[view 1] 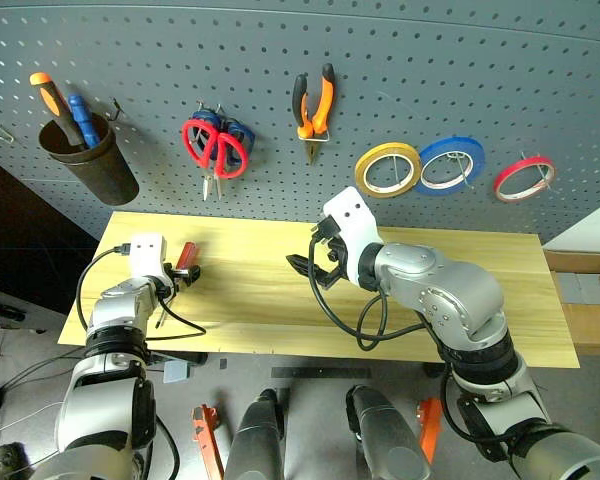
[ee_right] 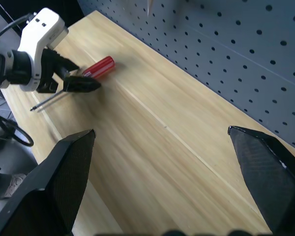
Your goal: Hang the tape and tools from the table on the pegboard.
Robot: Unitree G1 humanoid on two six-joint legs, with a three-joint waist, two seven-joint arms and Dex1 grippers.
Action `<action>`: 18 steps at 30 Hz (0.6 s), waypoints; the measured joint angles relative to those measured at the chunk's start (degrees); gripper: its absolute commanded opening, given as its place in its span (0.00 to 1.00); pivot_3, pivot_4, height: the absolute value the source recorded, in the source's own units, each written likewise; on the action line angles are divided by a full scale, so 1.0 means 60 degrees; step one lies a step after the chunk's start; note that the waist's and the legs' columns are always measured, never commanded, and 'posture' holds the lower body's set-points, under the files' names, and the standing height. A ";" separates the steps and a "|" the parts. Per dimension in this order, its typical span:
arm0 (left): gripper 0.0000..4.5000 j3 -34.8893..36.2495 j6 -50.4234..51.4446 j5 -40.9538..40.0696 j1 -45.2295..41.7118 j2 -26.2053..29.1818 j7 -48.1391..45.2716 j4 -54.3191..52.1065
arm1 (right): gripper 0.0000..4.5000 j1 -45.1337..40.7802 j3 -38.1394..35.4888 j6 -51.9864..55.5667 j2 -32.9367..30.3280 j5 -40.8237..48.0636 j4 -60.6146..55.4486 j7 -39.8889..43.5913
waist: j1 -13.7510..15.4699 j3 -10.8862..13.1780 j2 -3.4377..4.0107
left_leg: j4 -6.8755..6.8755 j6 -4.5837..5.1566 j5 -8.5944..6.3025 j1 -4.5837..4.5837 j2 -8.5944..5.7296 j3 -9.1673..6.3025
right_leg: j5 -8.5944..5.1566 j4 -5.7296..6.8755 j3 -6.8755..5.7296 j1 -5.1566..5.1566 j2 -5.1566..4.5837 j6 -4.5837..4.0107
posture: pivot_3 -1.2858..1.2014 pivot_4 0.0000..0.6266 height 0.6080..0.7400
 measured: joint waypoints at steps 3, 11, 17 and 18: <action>0.66 -0.0022 -0.0206 0.0030 -0.0159 0.0000 -0.0006 0.0323 | 1.00 -0.0011 0.0000 0.0019 0.0044 -0.0001 0.0000 0.0003 | -0.0015 0.0000 0.0000 | 0.0000 0.0000 0.0000 0.0000 0.0001 0.0000 | 0.0000 0.0001 0.0001 -0.0001 0.0000 0.0000 | 0.44 0.57 1.00; 0.19 -0.0171 -0.0728 0.0150 0.0032 0.0137 -0.0042 0.0398 | 1.00 -0.0234 0.0000 -0.0009 0.0056 -0.0012 0.0075 0.0130 | -0.0088 0.0000 -0.0001 | -0.0001 -0.0001 0.0000 0.0000 0.0005 -0.0001 | 0.0000 -0.0001 0.0001 -0.0002 -0.0003 0.0000 | 0.44 0.53 1.00; 0.19 -0.0050 -0.1395 0.0063 0.1395 0.0159 0.0034 -0.1340 | 1.00 -0.0268 -0.0037 -0.0229 -0.0185 -0.0004 0.0159 0.0446 | -0.0191 -0.0003 -0.0005 | -0.0008 -0.0002 0.0001 -0.0014 0.0028 -0.0003 | 0.0000 -0.0012 0.0003 -0.0010 -0.0026 -0.0001 | 0.44 0.48 1.00; 0.19 0.0025 -0.1477 0.0006 0.1693 0.0124 0.0054 -0.1914 | 1.00 -0.0269 -0.0039 -0.0284 -0.0344 0.0003 0.0106 0.0593 | -0.0184 -0.0004 -0.0006 | -0.0008 -0.0003 0.0001 -0.0019 0.0026 -0.0005 | 0.0001 -0.0016 0.0001 -0.0011 -0.0031 -0.0001 | 0.44 0.46 1.00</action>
